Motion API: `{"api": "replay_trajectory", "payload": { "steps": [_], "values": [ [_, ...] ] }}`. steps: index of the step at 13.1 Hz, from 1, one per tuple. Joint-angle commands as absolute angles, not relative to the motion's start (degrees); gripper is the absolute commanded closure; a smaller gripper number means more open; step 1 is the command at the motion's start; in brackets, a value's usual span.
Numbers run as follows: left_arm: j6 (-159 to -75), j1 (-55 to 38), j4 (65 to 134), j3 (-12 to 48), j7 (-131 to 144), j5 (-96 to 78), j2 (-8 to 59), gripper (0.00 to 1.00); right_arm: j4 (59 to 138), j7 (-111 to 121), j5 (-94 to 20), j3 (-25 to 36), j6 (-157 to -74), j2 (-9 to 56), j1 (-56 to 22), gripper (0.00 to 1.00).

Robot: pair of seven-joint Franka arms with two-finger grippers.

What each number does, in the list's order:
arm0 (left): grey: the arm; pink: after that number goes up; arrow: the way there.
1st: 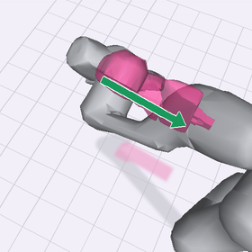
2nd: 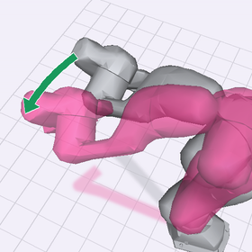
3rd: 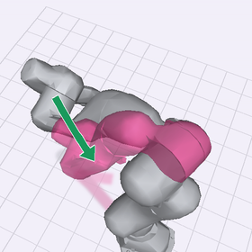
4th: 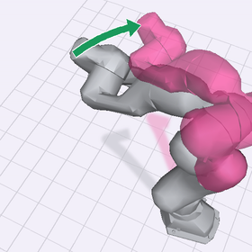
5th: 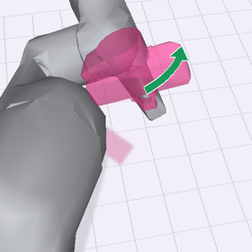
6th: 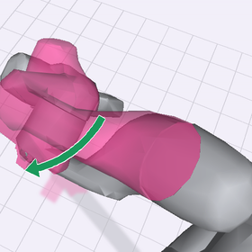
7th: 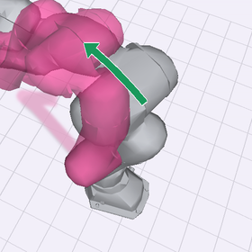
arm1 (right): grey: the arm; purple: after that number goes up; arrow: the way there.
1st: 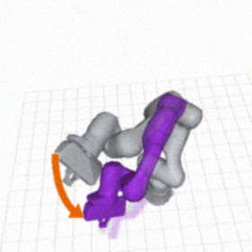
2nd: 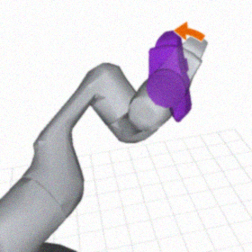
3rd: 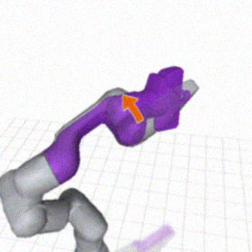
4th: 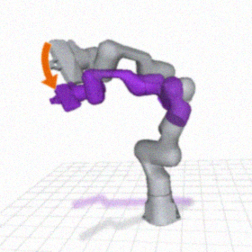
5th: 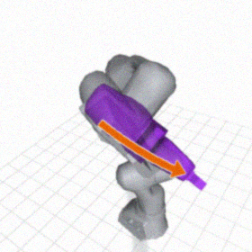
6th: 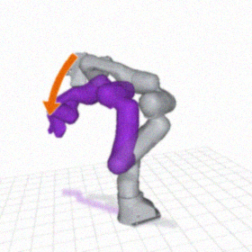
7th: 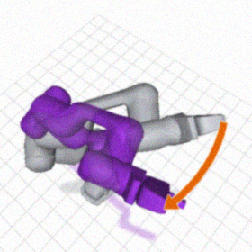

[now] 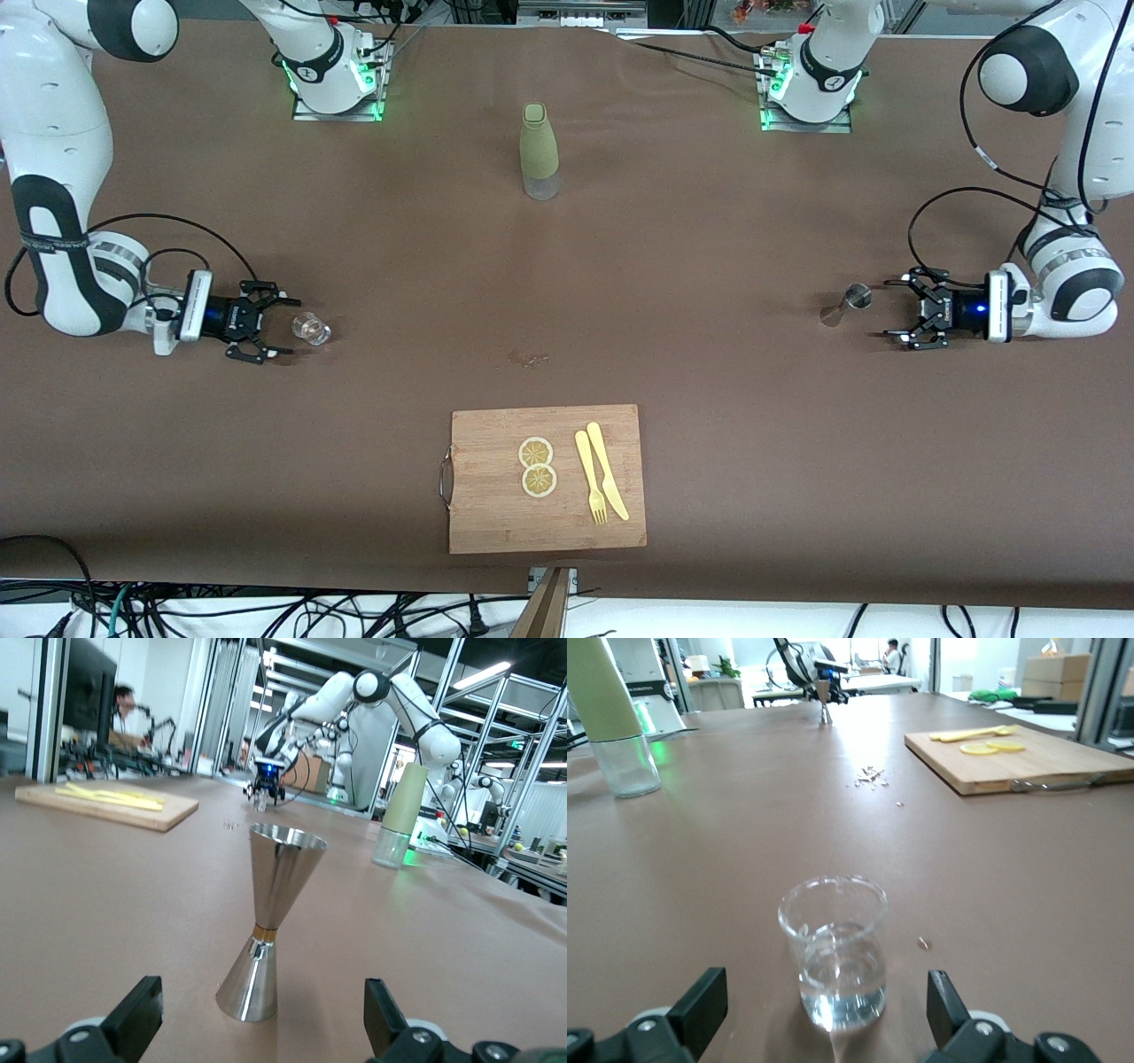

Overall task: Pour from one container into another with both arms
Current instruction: 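Grasp the glass with the right gripper while the left gripper grasps the jigger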

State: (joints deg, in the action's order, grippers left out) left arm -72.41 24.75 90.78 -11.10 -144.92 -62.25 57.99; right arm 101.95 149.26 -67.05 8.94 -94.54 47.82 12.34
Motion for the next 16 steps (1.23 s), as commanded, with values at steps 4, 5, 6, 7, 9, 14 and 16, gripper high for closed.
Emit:
{"api": "replay_trajectory", "payload": {
  "steps": [4,5,6,7,9,14,16],
  "values": [
    [-73.9,21.7,94.5,-10.6,-156.4,-65.3,58.2,0.00,101.4,151.7,-69.4,5.9,-93.9,49.7,12.7,0.00],
    [-74.1,21.4,94.7,-9.8,-156.4,-65.4,58.2,0.00,101.5,152.3,-70.9,5.8,-93.7,50.4,12.7,0.00],
    [-75.0,21.2,94.7,-9.4,-156.4,-65.4,58.1,0.00,101.4,152.7,-71.3,5.6,-93.7,51.4,12.7,0.00],
    [-75.6,20.8,94.7,-8.4,-156.4,-65.5,58.0,0.00,101.4,152.8,-72.3,5.4,-93.6,52.0,12.7,0.03],
    [-77.4,20.2,94.7,-8.3,-155.5,-65.5,58.1,0.00,101.3,152.8,-72.9,4.9,-92.6,52.1,12.7,0.44],
    [-76.5,20.0,95.7,-7.6,-154.1,-65.0,57.2,0.00,101.0,152.1,-72.9,4.9,-90.2,52.1,12.8,0.99],
    [-76.0,20.2,98.3,-7.6,-154.1,-64.9,55.9,0.00,100.6,151.2,-72.9,4.8,-88.4,52.1,13.0,1.00]
  ]
}}
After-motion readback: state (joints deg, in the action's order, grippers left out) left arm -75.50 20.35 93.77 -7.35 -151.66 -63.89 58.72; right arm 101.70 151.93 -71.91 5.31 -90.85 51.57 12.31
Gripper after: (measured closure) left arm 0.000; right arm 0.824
